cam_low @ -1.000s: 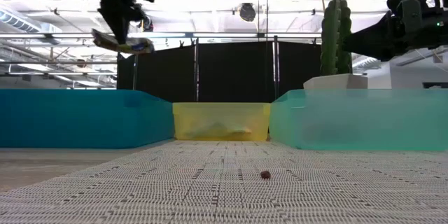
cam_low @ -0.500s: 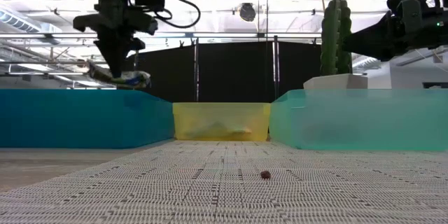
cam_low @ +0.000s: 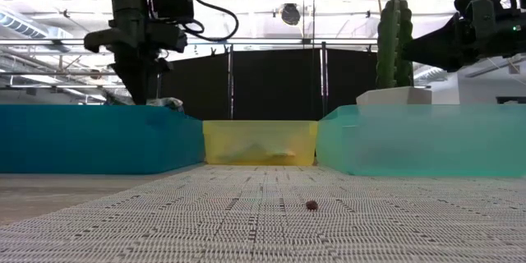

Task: Pick and place Granola Bars by type
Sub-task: Put the blue granola bar into the blue bin

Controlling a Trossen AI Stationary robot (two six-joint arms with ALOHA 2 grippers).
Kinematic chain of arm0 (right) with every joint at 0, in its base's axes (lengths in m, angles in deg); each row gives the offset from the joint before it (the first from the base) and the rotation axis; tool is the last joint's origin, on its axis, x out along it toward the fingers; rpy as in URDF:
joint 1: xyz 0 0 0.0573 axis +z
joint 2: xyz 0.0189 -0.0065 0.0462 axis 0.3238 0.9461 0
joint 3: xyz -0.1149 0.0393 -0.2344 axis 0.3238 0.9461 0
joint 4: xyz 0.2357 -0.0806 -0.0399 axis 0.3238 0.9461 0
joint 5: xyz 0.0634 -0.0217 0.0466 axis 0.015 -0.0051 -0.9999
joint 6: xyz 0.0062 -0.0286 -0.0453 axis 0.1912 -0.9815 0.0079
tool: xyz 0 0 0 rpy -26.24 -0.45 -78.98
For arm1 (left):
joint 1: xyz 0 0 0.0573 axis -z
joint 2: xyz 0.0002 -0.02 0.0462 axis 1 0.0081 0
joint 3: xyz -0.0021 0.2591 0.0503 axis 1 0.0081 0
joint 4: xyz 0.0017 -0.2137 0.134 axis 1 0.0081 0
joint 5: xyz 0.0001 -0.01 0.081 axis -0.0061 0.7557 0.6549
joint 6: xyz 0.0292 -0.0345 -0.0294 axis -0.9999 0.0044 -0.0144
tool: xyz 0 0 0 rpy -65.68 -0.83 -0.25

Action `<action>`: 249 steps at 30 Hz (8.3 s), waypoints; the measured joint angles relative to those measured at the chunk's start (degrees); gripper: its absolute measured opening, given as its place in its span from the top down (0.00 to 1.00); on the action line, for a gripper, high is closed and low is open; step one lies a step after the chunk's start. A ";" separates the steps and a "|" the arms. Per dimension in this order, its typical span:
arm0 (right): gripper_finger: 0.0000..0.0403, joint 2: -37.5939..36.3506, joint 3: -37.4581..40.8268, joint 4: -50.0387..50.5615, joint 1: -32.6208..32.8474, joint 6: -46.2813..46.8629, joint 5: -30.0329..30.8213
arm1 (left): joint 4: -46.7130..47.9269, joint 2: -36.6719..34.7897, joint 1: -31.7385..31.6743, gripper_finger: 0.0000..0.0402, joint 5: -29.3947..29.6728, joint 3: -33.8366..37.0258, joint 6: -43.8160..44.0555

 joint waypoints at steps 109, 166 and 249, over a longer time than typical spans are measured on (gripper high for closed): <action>0.45 -0.01 0.01 -0.01 -0.01 0.00 0.00 | 34.39 13.94 37.67 0.43 8.55 -43.61 87.62; 0.45 0.01 0.01 -0.01 -0.01 0.00 0.02 | 0.10 28.72 56.67 0.21 -8.57 -14.67 110.12; 0.45 0.01 0.01 0.01 -0.01 0.00 0.00 | 34.85 -2.80 11.88 0.96 -3.17 -45.57 22.36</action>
